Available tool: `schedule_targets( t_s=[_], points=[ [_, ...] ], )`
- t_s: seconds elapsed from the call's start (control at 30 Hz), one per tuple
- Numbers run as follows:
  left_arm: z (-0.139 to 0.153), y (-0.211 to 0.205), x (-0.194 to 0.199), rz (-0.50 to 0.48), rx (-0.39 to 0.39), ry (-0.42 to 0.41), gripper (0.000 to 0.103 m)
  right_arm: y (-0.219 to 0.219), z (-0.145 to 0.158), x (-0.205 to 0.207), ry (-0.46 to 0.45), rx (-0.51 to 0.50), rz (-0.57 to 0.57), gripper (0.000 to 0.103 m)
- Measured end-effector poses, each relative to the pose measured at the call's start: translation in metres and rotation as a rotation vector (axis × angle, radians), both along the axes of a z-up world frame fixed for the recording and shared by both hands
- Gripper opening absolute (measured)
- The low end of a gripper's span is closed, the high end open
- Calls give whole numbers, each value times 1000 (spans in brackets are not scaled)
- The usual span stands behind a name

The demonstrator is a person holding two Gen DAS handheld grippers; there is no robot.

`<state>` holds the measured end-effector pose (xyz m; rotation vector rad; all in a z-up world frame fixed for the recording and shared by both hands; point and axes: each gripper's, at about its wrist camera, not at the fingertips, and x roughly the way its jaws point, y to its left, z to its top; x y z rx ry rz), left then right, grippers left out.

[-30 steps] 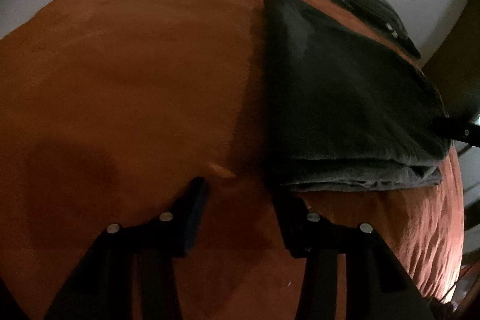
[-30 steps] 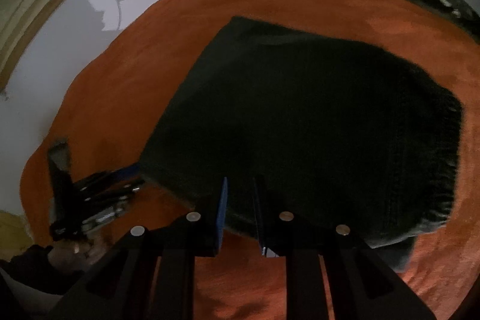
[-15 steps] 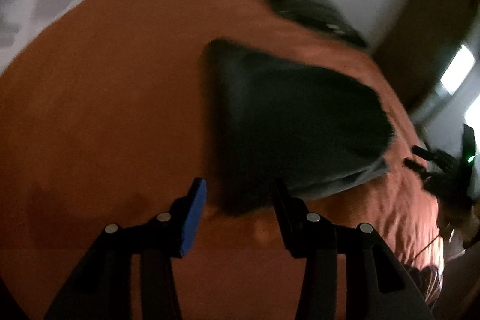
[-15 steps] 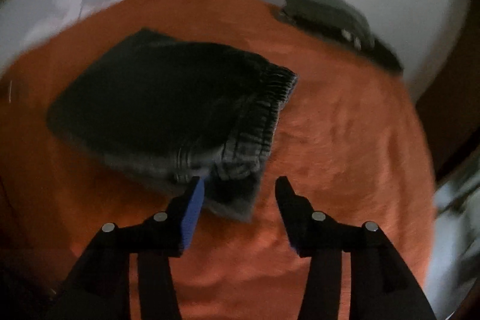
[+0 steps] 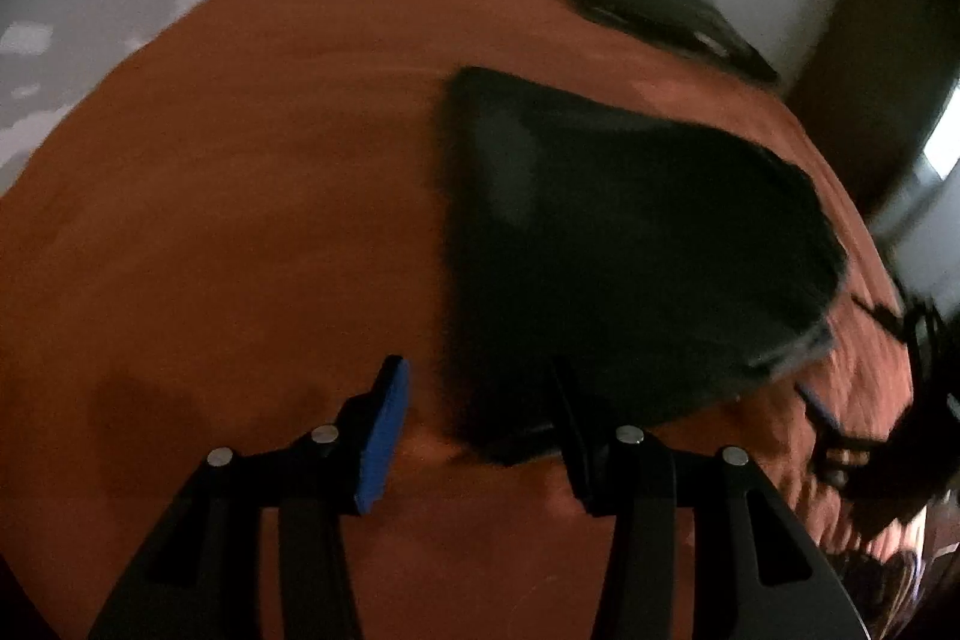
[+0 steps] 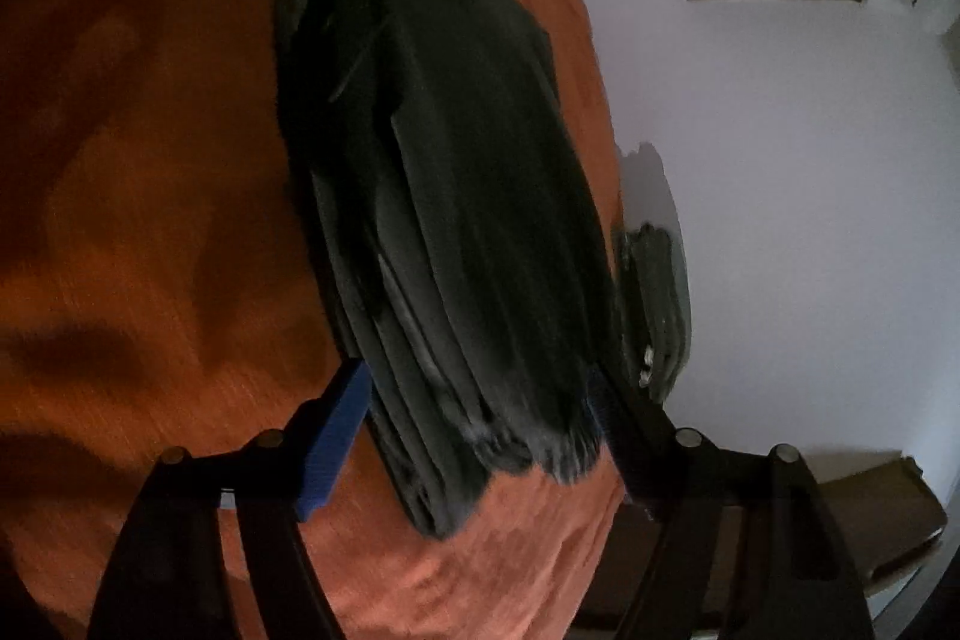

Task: Fold clothes

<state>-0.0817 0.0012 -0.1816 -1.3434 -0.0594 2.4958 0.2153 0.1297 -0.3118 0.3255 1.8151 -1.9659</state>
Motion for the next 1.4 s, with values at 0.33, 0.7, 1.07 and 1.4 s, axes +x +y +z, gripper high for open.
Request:
schedule_targets(
  t_s=[0.33,0.7,1.07,1.4],
  points=[
    [-27,-57,28,163,72,-77,49,-77,-19,42,-17,15,95,77],
    [-40,-112,35,339,157,-113,49,-146,-42,49,93,-47,116,77],
    [-45,-127,30,372,197,-138,49,-167,-28,14,-7,-161,-12,77],
    [-54,-123,18,361,209,-166,49,-182,-21,35,-57,-140,30,75]
  ],
)
